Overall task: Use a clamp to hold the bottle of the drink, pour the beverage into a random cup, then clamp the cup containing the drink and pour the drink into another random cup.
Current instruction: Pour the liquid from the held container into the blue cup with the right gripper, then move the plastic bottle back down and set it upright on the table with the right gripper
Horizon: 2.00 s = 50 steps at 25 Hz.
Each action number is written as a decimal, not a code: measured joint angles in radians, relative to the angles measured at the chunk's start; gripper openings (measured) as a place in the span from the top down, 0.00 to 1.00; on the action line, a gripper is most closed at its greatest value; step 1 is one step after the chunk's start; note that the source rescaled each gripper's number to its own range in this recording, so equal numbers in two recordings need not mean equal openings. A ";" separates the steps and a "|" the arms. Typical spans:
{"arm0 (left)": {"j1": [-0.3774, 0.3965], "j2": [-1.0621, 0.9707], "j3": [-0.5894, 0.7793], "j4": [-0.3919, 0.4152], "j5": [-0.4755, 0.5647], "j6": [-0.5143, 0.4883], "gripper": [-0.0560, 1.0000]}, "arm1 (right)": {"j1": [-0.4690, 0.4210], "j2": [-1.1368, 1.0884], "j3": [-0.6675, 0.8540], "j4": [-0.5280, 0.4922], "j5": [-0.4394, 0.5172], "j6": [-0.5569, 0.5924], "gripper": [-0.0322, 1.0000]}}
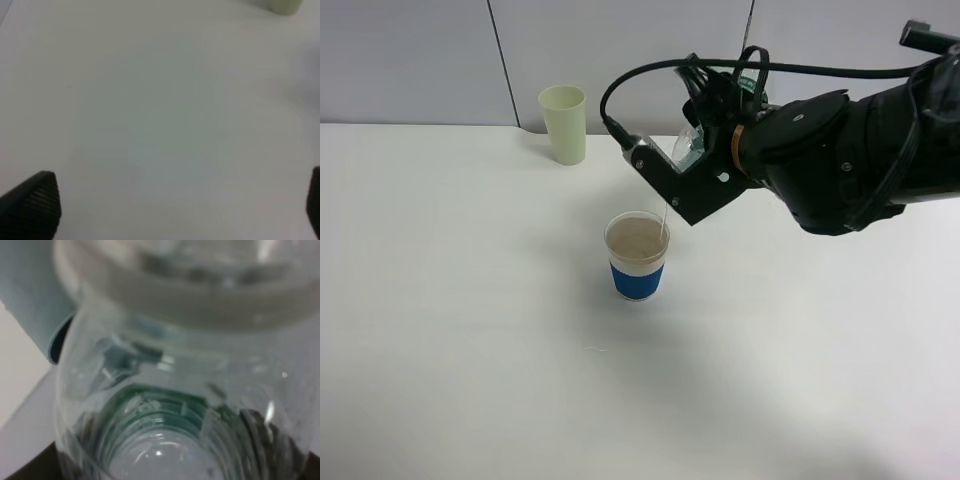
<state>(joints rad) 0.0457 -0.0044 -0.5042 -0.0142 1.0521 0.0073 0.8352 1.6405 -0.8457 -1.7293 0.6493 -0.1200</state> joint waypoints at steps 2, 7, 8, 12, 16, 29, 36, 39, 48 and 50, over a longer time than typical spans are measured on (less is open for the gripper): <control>0.000 0.000 0.000 0.000 0.000 0.000 0.00 | 0.000 0.000 0.000 0.000 0.000 0.149 0.94; 0.000 0.000 0.000 0.000 0.000 0.000 0.00 | 0.000 0.000 0.000 0.032 -0.002 0.634 0.94; 0.000 0.000 0.000 0.000 0.000 0.000 0.00 | 0.000 0.000 0.000 0.045 -0.002 0.744 0.94; 0.000 0.000 0.000 0.000 0.000 0.000 0.00 | 0.000 0.000 0.000 0.087 0.004 1.132 0.94; 0.000 0.000 0.000 0.000 0.000 0.000 0.00 | 0.000 -0.015 0.000 0.098 0.029 1.412 0.94; 0.000 0.000 0.000 0.000 0.000 0.000 0.00 | -0.016 -0.306 0.000 0.314 0.003 1.650 0.94; 0.000 0.000 0.000 0.000 0.000 0.000 0.00 | -0.078 -0.454 0.000 0.569 -0.008 1.403 0.94; 0.000 0.000 0.000 0.000 0.000 0.000 0.00 | -0.082 -0.520 0.000 0.670 -0.047 1.226 0.94; 0.000 0.000 0.000 0.000 0.000 0.000 0.00 | -0.190 -0.643 0.000 1.142 -0.209 0.664 0.94; 0.000 0.000 0.000 0.000 0.000 0.000 0.00 | -0.252 -0.644 0.000 1.304 -0.241 0.522 0.94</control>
<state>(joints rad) 0.0457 -0.0044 -0.5042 -0.0142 1.0521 0.0073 0.5830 0.9968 -0.8457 -0.4248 0.4079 0.4021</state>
